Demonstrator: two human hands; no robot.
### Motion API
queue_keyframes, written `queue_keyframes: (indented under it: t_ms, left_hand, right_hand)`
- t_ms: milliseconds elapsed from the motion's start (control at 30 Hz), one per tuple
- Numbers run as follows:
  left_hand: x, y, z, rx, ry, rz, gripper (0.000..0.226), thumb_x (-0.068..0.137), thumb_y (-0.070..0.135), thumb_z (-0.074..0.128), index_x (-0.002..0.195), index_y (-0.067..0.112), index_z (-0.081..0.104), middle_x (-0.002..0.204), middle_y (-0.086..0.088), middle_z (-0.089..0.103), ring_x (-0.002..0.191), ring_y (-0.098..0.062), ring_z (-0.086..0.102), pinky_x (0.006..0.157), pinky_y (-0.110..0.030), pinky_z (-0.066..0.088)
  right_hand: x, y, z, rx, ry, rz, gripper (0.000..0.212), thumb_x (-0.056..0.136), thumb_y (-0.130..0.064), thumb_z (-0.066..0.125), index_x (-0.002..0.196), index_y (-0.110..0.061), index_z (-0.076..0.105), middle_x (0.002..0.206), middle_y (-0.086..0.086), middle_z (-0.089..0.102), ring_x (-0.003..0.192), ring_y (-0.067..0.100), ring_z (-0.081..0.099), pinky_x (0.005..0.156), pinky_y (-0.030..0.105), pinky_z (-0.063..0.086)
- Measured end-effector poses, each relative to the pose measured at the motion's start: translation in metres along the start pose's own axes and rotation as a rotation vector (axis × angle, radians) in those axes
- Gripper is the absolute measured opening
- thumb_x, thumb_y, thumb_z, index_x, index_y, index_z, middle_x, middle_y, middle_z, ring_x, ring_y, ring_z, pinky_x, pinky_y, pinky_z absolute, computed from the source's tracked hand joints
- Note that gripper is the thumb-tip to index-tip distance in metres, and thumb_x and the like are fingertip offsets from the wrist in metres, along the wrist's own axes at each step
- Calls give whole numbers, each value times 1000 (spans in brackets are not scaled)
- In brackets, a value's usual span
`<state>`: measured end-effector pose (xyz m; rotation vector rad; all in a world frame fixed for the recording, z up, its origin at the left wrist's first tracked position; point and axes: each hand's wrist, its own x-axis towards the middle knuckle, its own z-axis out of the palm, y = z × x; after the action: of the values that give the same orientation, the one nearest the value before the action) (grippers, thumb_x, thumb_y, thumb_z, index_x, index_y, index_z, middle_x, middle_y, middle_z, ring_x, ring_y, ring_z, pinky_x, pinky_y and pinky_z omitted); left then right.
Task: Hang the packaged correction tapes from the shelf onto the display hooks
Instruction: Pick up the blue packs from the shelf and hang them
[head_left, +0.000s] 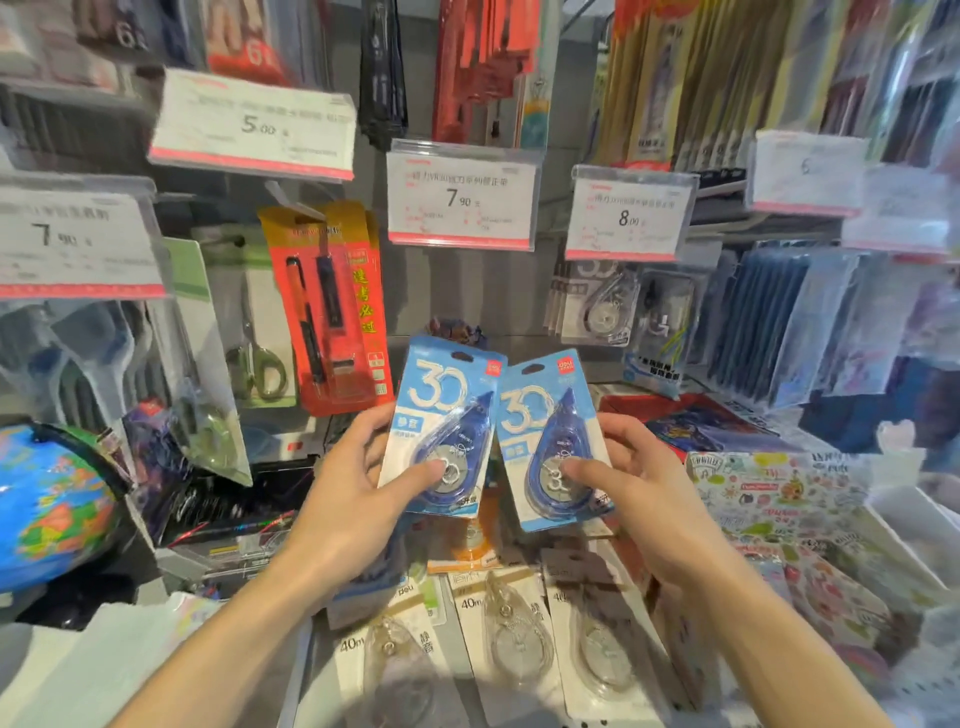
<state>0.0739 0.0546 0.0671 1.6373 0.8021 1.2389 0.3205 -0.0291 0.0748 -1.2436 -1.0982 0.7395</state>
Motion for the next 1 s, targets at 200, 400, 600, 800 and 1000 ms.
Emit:
queue_keyframes:
  t_ms: [200, 400, 600, 800, 1000]
  left_hand:
    - [-11, 36, 42, 11, 5, 89, 48, 87, -2, 75, 119, 31, 59, 112, 13, 79, 100, -5, 75, 83, -17, 58]
    - [-17, 68, 108, 96, 47, 197, 50, 87, -5, 74, 124, 26, 59, 118, 18, 75, 105, 5, 70, 85, -10, 52]
    - [-21, 101, 157, 192, 178, 285, 49, 86, 3, 78, 118, 35, 58, 115, 26, 72, 103, 7, 69, 87, -14, 53]
    - [-23, 136, 162, 282, 240, 304, 49, 88, 15, 78, 119, 45, 55, 120, 18, 74, 109, -1, 70, 90, -26, 55]
    - [-20, 149, 156, 296, 269, 342, 49, 88, 16, 78, 120, 46, 55, 118, 21, 75, 107, -2, 72, 87, -21, 56]
  right_hand:
    - [-3, -26, -41, -11, 2, -101, 25, 93, -4, 71, 114, -17, 65, 101, 1, 84, 92, 21, 79, 79, 36, 59]
    - [3, -39, -109, 54, -60, -184, 27, 92, -2, 72, 116, -13, 64, 97, -2, 84, 80, 8, 79, 62, 13, 55]
    - [8, -41, -175, 73, -111, -251, 25, 92, -7, 73, 109, -23, 66, 98, -2, 84, 78, 9, 79, 59, 10, 53]
    - [8, -46, -190, 67, -149, -303, 32, 92, -19, 77, 94, -49, 67, 96, -8, 84, 81, 10, 81, 60, 13, 57]
    - [14, -51, -188, 89, -178, -334, 25, 92, -30, 76, 105, -49, 64, 103, -10, 83, 89, 11, 80, 67, 24, 61]
